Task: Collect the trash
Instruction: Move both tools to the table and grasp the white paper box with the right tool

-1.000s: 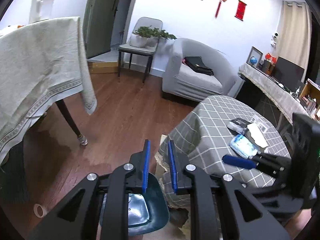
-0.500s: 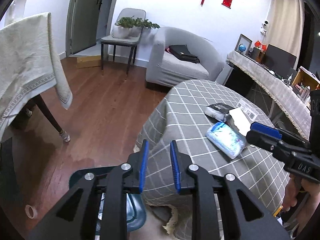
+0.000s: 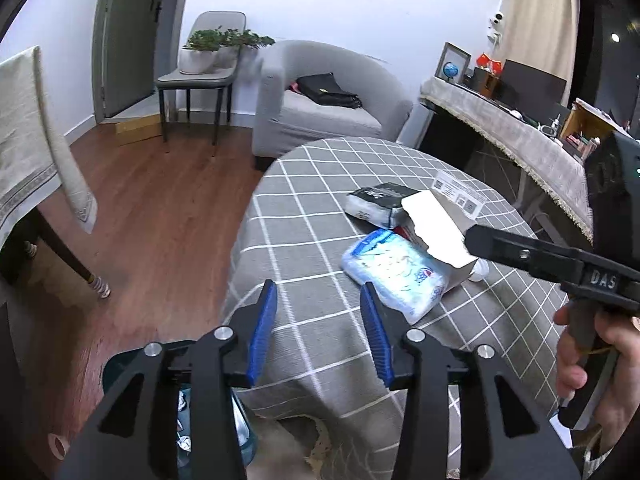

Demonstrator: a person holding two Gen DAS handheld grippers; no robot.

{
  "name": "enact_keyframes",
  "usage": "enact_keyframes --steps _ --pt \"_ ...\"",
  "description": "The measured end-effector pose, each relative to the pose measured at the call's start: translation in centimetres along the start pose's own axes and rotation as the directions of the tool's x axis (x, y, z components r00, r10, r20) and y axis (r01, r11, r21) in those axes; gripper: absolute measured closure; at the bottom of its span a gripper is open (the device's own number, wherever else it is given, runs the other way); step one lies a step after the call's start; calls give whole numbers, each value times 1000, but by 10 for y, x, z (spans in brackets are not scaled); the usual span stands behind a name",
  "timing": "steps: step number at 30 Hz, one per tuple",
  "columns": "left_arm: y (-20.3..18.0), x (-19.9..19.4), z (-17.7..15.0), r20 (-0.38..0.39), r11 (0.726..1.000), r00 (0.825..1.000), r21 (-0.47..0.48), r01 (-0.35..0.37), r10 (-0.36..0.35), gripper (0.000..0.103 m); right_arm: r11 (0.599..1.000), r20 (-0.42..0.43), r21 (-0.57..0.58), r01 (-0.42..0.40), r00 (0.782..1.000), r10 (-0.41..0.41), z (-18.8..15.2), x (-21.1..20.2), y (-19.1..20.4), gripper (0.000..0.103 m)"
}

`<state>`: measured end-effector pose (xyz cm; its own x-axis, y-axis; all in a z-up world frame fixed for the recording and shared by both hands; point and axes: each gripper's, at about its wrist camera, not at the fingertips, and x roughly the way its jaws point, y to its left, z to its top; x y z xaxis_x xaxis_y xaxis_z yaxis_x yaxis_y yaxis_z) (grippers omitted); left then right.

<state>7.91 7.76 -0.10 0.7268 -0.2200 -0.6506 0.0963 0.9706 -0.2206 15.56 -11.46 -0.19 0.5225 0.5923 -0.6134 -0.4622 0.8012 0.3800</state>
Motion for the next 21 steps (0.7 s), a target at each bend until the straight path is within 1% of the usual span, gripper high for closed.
enact_keyframes --steps 3,5,8,10,13,16,17,18,19,20,21 --pt "-3 7 -1 -9 1000 1000 3 8 -8 57 998 -18 44 -37 999 38 2 8 -7 22" --pt "-4 13 0 -19 1000 1000 0 16 -16 57 996 -21 81 -45 999 47 4 12 -15 19" --pt "-5 19 3 -25 1000 999 0 22 -22 57 990 -31 130 -55 998 59 7 20 -26 18" --pt "-3 21 4 -26 1000 999 1 24 -24 57 982 -35 169 -86 995 93 7 24 -31 18" --pt "2 25 7 -32 1000 999 1 22 -22 57 975 -36 191 -118 991 127 10 31 -34 18" --pt "9 26 10 -31 1000 999 -6 19 -19 56 979 -47 171 -110 992 120 13 37 -32 18" --pt "11 25 11 -31 1000 999 -10 19 -19 56 980 -52 165 -108 992 118 14 39 -32 20" --pt "13 26 12 -32 1000 999 -13 20 -20 55 982 -59 157 -103 992 113 14 41 -30 28" --pt "14 25 11 -33 1000 999 -14 20 -21 55 984 -68 149 -94 992 105 14 42 -28 32" --pt "15 25 12 -33 1000 999 -14 22 -22 55 987 -76 138 -80 993 92 14 44 -26 39" --pt "15 24 12 -32 1000 999 -11 23 -23 55 989 -80 128 -68 994 79 13 44 -25 41"
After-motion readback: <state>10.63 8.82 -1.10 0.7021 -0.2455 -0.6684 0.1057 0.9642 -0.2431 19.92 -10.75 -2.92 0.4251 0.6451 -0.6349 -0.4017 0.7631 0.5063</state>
